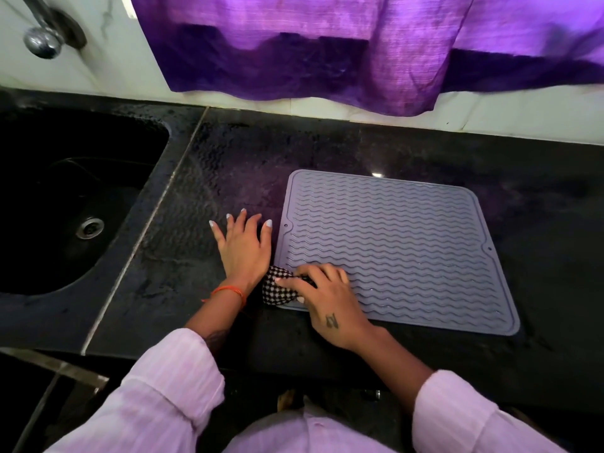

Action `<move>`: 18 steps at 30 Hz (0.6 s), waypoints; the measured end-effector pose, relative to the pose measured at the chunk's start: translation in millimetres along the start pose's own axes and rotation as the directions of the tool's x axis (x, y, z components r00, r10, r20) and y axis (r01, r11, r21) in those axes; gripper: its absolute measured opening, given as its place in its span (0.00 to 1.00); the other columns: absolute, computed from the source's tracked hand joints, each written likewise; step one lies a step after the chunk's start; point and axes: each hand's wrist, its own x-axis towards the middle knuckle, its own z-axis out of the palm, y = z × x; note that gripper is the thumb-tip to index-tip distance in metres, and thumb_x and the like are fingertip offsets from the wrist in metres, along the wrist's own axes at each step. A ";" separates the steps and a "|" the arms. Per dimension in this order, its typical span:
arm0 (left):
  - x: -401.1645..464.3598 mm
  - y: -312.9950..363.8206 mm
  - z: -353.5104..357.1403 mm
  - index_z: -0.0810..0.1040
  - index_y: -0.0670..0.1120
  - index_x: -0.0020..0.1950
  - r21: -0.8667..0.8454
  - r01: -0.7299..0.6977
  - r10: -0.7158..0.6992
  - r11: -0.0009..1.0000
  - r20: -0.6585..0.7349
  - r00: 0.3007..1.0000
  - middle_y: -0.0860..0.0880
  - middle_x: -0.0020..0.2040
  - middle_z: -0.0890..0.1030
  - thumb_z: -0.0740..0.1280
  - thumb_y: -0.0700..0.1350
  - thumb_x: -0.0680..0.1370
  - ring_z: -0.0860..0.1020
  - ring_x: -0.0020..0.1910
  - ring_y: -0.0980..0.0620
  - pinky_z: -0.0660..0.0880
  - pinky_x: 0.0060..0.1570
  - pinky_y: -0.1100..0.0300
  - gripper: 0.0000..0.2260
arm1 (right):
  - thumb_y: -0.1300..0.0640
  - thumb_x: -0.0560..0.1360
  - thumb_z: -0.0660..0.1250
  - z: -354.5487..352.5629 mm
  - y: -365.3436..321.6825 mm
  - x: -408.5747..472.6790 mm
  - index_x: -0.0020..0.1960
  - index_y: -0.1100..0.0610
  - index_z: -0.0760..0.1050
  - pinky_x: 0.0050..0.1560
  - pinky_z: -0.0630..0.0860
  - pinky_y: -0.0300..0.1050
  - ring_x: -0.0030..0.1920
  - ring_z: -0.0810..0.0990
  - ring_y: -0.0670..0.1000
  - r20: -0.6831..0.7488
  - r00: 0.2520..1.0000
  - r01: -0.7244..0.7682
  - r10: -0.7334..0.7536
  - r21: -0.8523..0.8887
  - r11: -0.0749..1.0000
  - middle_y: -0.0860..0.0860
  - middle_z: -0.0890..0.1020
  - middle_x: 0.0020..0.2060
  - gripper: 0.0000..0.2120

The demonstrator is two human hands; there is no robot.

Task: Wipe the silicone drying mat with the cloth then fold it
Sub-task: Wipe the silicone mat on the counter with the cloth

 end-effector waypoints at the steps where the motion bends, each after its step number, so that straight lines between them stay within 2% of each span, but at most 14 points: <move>1: 0.1 1.2 -0.6 0.71 0.45 0.69 -0.003 -0.004 0.004 1.000 -0.004 1.000 0.43 0.73 0.65 0.54 0.53 0.82 0.55 0.75 0.41 0.33 0.70 0.46 0.20 | 0.61 0.71 0.66 -0.5 2.2 -7.8 0.65 0.42 0.66 0.54 0.63 0.47 0.56 0.71 0.52 0.001 1.000 0.018 -0.018 0.009 1.000 0.47 0.75 0.57 0.26; 4: 0.8 2.0 -1.2 0.71 0.46 0.69 -0.005 -0.011 0.011 1.000 -0.006 1.000 0.43 0.73 0.65 0.53 0.53 0.82 0.55 0.75 0.41 0.32 0.70 0.47 0.20 | 0.61 0.71 0.66 2.7 1.9 -30.8 0.66 0.41 0.66 0.58 0.60 0.46 0.58 0.71 0.52 0.019 1.000 0.023 -0.023 0.011 1.000 0.47 0.74 0.59 0.27; 8: 0.8 6.5 1.0 0.71 0.46 0.69 -0.003 -0.020 0.020 1.000 0.026 0.999 0.44 0.74 0.65 0.53 0.54 0.82 0.55 0.75 0.42 0.32 0.70 0.47 0.20 | 0.59 0.73 0.64 -7.2 2.7 -26.2 0.65 0.41 0.66 0.55 0.60 0.44 0.56 0.71 0.50 0.021 1.000 0.023 -0.023 0.016 1.000 0.45 0.74 0.58 0.24; 11: 1.6 8.9 1.6 0.71 0.46 0.69 -0.013 -0.040 0.040 0.999 0.015 0.999 0.44 0.74 0.65 0.53 0.54 0.82 0.54 0.75 0.42 0.31 0.70 0.48 0.21 | 0.62 0.69 0.68 -7.8 13.8 -49.0 0.66 0.40 0.67 0.56 0.60 0.44 0.56 0.71 0.51 0.023 0.999 0.045 -0.045 0.000 0.999 0.46 0.74 0.59 0.30; 14: 1.7 11.7 4.0 0.71 0.46 0.69 -0.003 -0.049 0.049 0.999 0.036 0.998 0.44 0.74 0.64 0.53 0.54 0.82 0.55 0.75 0.43 0.31 0.70 0.48 0.21 | 0.63 0.67 0.69 -8.7 14.7 -52.5 0.65 0.41 0.68 0.56 0.61 0.44 0.56 0.72 0.51 0.013 0.998 0.058 -0.057 -0.018 0.998 0.46 0.74 0.59 0.31; 18: 3.9 14.9 6.6 0.71 0.47 0.69 -0.007 -0.070 0.070 0.998 0.037 0.997 0.44 0.74 0.65 0.53 0.54 0.82 0.55 0.75 0.43 0.32 0.70 0.47 0.20 | 0.64 0.67 0.62 -13.6 23.7 -64.6 0.65 0.42 0.69 0.56 0.62 0.45 0.56 0.72 0.51 -0.027 0.999 0.022 -0.023 -0.034 0.999 0.47 0.74 0.59 0.29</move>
